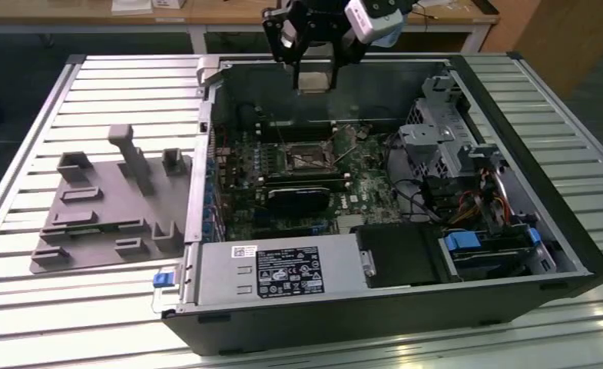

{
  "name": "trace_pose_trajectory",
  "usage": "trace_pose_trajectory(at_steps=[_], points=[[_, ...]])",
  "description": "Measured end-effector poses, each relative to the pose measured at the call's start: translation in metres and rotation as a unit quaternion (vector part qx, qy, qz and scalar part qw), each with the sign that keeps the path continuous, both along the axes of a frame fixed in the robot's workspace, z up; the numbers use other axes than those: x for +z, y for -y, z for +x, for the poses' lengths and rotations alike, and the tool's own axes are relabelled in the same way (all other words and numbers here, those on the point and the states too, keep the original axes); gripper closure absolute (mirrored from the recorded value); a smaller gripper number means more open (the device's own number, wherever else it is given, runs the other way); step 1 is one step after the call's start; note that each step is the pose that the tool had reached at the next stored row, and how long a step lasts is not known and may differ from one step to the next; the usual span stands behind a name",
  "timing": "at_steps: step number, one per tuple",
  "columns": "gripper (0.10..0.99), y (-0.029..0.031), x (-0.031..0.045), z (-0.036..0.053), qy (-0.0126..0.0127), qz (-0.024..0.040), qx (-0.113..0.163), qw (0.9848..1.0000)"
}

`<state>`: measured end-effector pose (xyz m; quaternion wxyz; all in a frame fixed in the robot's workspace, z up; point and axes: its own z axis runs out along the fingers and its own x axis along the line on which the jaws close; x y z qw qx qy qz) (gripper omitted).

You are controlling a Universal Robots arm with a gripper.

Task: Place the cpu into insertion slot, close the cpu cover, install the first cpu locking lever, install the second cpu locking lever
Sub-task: 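Place the cpu into insertion slot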

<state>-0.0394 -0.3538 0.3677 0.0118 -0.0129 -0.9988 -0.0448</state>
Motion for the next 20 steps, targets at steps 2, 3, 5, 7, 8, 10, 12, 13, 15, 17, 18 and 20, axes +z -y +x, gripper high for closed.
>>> trace_pose_trajectory(at_steps=[2, 3, 5, 7, 8, 10, 12, 13, 15, 17, 18, 20], points=[[0.549, 0.0000, -0.0036, 0.0000, 0.0009, 0.0000, 0.000, 1.0000], [0.549, 0.0000, -0.0054, 0.0000, 0.0013, 0.0000, 0.000, 1.0000], [0.549, 0.0000, -0.0091, 0.0000, 0.0020, 0.0000, 0.000, 1.0000], [0.549, 0.0000, -0.0126, 0.0000, 0.0024, 0.0000, 0.000, 1.0000], [0.549, 0.0000, -0.0144, 0.0000, 0.0026, 0.0000, 0.000, 1.0000], [0.549, 0.0000, -0.0182, 0.0000, 0.0028, -0.0001, 0.000, 1.0000], [0.549, 0.0000, -0.0259, 0.0000, 0.0032, 0.0000, 0.000, 1.0000], [0.549, 0.0000, -0.0277, 0.0000, 0.0032, 0.0000, 0.000, 1.0000], [0.549, 0.0000, -0.0313, 0.0000, 0.0032, 0.0000, 0.000, 1.0000], [0.549, 0.0000, -0.0350, 0.0000, 0.0032, 0.0000, 0.000, 1.0000], [0.549, 0.0000, -0.0368, 0.0000, 0.0032, 0.0000, 0.000, 1.0000], [0.549, 0.0000, -0.0405, 0.0000, 0.0032, 0.0000, 0.000, 1.0000]])
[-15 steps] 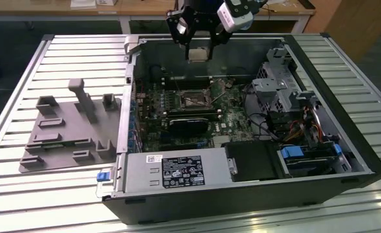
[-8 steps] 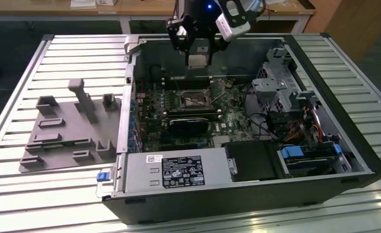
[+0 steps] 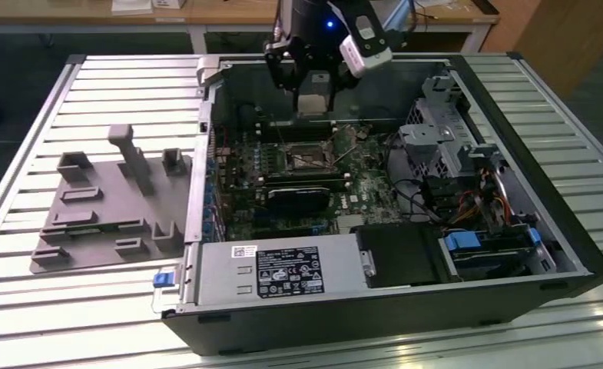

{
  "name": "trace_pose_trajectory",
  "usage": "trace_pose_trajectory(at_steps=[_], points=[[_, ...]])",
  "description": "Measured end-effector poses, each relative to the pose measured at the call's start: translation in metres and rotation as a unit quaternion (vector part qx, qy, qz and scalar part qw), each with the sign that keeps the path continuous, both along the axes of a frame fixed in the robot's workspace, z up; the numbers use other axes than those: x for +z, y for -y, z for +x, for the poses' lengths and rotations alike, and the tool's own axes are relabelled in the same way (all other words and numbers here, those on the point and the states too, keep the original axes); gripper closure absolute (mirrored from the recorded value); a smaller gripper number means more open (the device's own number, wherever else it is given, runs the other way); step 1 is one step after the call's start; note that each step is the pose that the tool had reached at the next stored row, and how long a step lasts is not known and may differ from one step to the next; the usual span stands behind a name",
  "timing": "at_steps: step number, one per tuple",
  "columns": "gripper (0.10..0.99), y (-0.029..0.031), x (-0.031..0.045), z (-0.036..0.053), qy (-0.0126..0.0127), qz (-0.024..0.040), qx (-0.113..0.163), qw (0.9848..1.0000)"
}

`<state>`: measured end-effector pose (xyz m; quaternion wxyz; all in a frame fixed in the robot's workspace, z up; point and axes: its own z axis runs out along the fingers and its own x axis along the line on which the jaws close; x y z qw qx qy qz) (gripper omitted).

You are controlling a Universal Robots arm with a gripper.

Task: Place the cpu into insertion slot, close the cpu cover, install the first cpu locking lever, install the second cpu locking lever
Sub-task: 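Place the cpu into insertion slot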

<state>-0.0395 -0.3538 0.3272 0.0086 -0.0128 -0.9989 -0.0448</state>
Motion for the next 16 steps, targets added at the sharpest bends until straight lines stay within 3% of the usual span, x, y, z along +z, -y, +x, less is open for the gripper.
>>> trace_pose_trajectory(at_steps=[16], points=[[0.549, -0.0006, -0.0281, 0.0017, 0.0001, 0.0000, -0.001, 1.0000]])
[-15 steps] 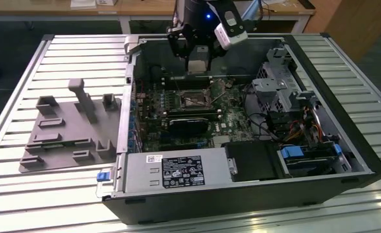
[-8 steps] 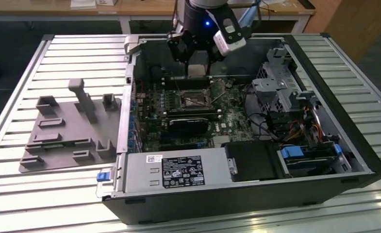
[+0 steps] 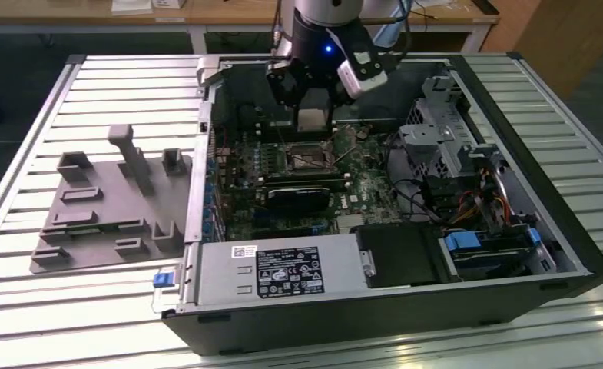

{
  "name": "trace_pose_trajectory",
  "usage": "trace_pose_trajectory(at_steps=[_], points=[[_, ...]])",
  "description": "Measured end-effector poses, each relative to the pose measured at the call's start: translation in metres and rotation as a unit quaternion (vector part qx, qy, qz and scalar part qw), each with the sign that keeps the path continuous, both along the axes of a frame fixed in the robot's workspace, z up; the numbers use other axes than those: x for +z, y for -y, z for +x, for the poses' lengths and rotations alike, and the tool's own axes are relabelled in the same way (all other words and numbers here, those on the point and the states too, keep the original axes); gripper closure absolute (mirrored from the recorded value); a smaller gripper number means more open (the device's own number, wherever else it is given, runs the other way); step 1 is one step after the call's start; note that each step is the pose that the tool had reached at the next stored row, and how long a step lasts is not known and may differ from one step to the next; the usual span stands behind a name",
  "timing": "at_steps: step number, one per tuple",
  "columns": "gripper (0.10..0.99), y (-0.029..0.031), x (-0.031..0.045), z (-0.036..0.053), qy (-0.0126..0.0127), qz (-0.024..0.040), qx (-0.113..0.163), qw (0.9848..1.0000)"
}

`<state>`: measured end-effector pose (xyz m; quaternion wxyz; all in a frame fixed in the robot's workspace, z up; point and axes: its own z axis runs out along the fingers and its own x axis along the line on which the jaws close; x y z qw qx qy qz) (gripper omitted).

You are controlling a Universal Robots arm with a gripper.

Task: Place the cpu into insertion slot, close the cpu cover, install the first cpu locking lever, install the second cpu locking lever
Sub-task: 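Place the cpu into insertion slot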

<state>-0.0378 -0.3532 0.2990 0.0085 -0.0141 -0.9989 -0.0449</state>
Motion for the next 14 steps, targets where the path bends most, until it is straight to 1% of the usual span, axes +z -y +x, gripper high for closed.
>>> trace_pose_trajectory(at_steps=[2, 4, 7, 11, 14], points=[[0.549, 0.0000, -0.0015, 0.0000, 0.0000, 0.0000, -0.015, 0.9999], [0.549, 0.0000, -0.0030, 0.0000, -0.0001, 0.0000, -0.033, 0.9994], [0.549, 0.0000, -0.0052, 0.0000, 0.0000, 0.0000, -0.060, 0.9982], [0.549, 0.0000, -0.0082, 0.0000, -0.0001, 0.0000, -0.097, 0.9953], [0.549, 0.0000, -0.0102, 0.0000, -0.0001, -0.0001, -0.124, 0.9923]])
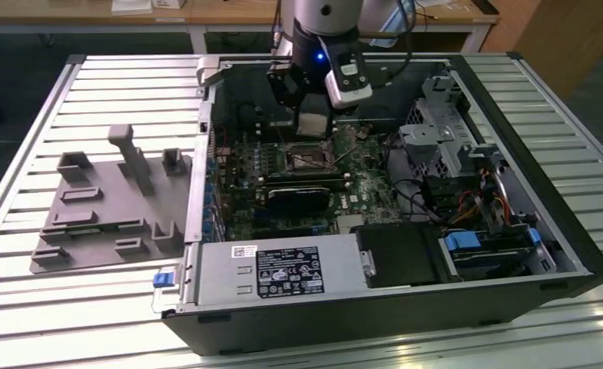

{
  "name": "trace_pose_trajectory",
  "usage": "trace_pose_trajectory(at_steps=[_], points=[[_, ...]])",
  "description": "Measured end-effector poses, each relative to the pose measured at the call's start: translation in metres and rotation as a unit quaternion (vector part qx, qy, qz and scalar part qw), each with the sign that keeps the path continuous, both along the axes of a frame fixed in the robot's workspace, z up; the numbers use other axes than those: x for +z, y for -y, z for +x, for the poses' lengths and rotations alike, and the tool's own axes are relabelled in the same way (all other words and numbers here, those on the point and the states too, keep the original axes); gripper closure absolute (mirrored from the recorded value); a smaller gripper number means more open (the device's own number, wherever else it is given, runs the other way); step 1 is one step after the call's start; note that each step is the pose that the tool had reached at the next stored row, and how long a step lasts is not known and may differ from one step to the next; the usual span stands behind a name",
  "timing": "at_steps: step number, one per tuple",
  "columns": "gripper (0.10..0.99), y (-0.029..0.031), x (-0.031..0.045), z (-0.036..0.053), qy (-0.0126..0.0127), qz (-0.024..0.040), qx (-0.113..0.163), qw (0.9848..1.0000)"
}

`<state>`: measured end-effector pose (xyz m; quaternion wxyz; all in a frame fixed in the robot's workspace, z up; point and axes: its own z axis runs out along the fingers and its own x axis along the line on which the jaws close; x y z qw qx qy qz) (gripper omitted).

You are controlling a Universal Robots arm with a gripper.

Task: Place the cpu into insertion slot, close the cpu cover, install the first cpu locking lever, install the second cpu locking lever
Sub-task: 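Place the cpu into insertion slot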

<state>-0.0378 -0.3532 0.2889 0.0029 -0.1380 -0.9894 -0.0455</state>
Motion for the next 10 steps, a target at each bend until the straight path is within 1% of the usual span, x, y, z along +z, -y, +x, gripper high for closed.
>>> trace_pose_trajectory(at_steps=[3, 4, 6, 10], points=[[0.549, 0.0000, -0.0020, 0.0000, 0.0000, 0.0001, -0.028, 0.9996], [0.549, 0.0000, -0.0046, 0.0000, 0.0000, 0.0001, -0.064, 0.9979], [0.549, 0.0000, -0.0057, 0.0000, 0.0000, 0.0000, -0.082, 0.9966], [0.549, 0.0000, -0.0078, 0.0000, 0.0000, 0.0000, -0.118, 0.9930]])
